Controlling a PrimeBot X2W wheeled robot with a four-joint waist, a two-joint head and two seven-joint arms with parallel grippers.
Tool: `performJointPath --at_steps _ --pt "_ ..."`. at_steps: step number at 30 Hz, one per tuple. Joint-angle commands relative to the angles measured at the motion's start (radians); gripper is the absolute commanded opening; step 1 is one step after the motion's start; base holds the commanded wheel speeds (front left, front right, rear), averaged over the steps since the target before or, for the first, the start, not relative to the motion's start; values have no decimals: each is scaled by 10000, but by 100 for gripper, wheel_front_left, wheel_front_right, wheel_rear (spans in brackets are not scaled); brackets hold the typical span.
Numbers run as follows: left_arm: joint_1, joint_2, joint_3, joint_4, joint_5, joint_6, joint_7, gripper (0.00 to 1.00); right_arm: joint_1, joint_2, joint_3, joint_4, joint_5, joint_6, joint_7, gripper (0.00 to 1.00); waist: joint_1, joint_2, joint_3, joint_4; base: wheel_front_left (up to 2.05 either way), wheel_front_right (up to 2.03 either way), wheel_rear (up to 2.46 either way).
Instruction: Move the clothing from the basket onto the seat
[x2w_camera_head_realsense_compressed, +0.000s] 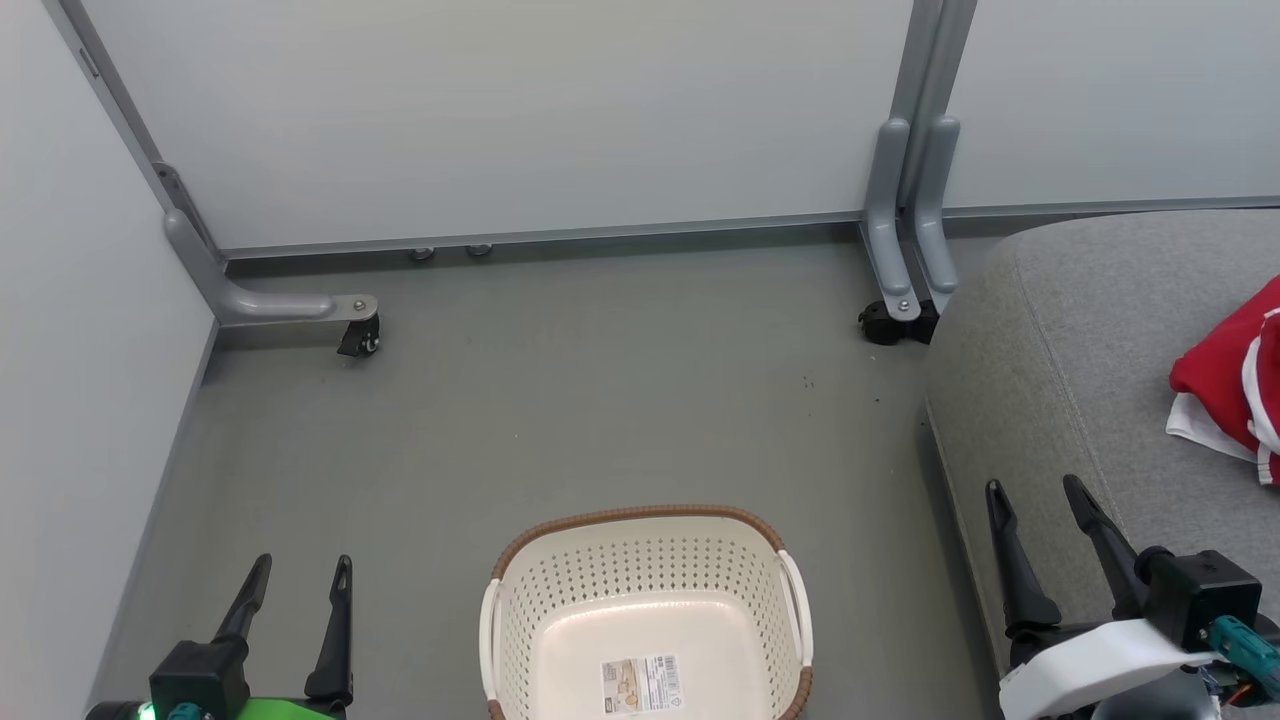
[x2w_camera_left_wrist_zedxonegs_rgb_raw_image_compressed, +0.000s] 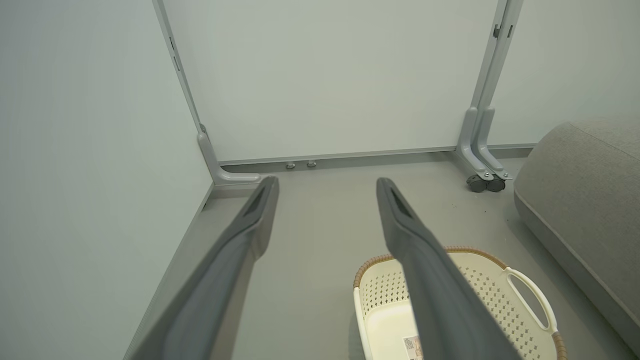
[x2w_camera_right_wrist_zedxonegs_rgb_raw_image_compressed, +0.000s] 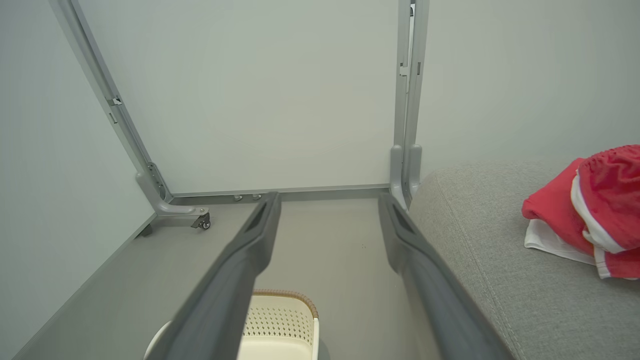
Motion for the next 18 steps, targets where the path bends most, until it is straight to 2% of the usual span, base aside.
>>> performJointPath --at_steps 1,10,11,13,18 --pt "-85 -52 76 31 67 -55 -27 100 96 -16 -12 -58 -17 -3 -11 100 0 0 -2 7 0 0 0" --pt "-85 -245 320 138 264 -308 -27 100 94 -16 -3 -62 51 -3 -13 100 0 0 -40 -4 0 0 0" --pt "-27 -259 297 166 175 -267 5 0 1 4 4 25 40 0 -6 0 0 0 -41 -2 0 0 0" --pt "37 -355 267 335 140 -267 59 0 18 34 20 211 60 0 5 0 0 0 -41 -2 0 0 0" --pt "-130 -473 486 361 -743 -317 352 0 -110 -17 44 363 1112 0 26 0 0 0 -17 -4 0 0 0"
